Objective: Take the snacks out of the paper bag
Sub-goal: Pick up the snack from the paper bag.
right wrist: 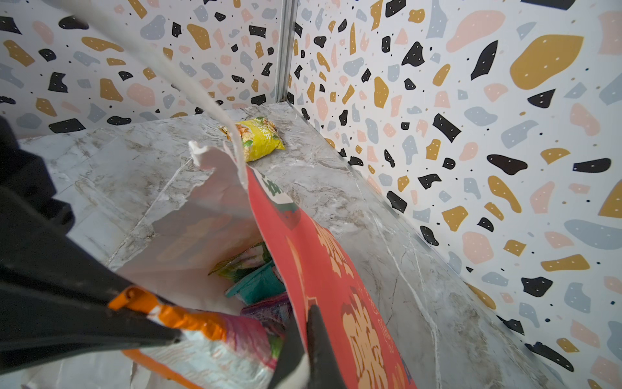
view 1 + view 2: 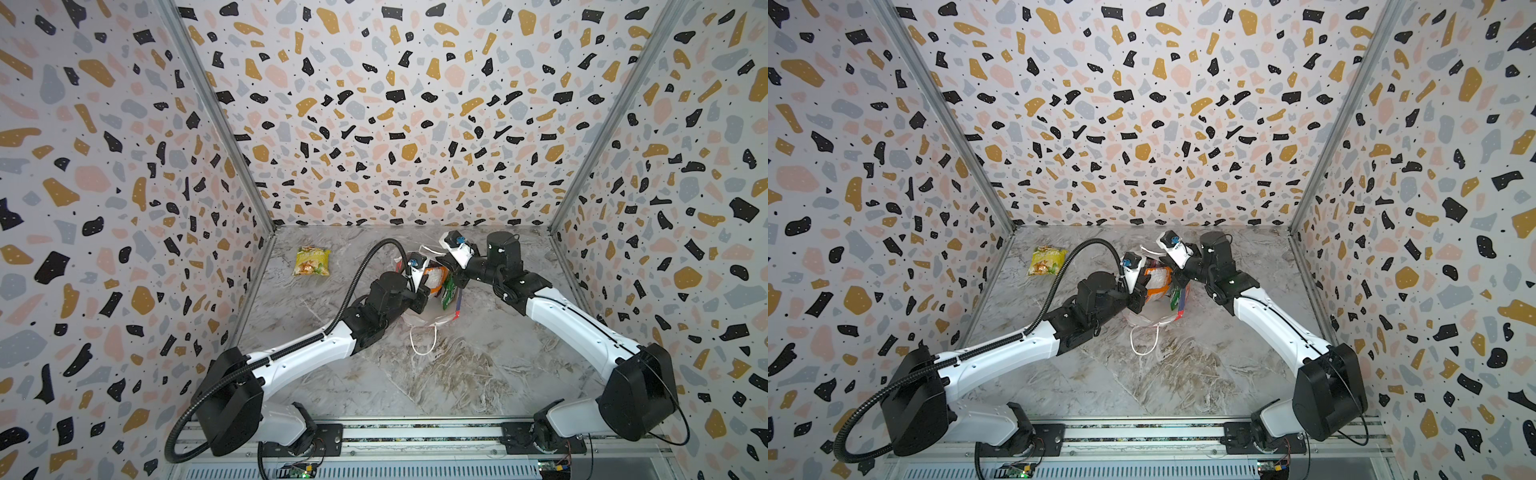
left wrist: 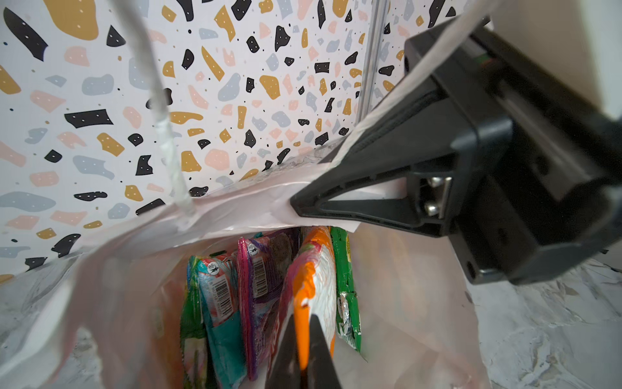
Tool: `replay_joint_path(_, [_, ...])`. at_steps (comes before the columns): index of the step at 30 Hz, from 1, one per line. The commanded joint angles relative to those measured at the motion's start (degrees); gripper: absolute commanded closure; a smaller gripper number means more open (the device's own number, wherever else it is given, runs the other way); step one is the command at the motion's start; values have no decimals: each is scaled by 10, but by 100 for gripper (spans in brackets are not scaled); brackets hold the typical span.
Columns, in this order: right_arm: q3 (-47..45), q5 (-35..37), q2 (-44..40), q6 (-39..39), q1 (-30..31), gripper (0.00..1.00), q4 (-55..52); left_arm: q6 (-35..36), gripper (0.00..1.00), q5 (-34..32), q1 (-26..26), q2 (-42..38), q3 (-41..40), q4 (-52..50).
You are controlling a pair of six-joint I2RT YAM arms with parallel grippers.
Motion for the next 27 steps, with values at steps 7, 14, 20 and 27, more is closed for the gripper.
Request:
replay_joint_path(7, [8, 0, -13, 24, -8, 100, 41, 55, 100, -39, 6, -102, 19, -71])
replay_joint_path(14, [9, 9, -13, 27, -13, 100, 39, 52, 100, -10, 33, -155, 39, -146])
replay_joint_path(20, [10, 9, -7, 30, -16, 100, 41, 53, 100, -1, 47, -201, 67, -215])
replay_joint_path(27, [13, 14, -4, 30, -18, 100, 40, 55, 100, -40, 84, -241, 110, -303])
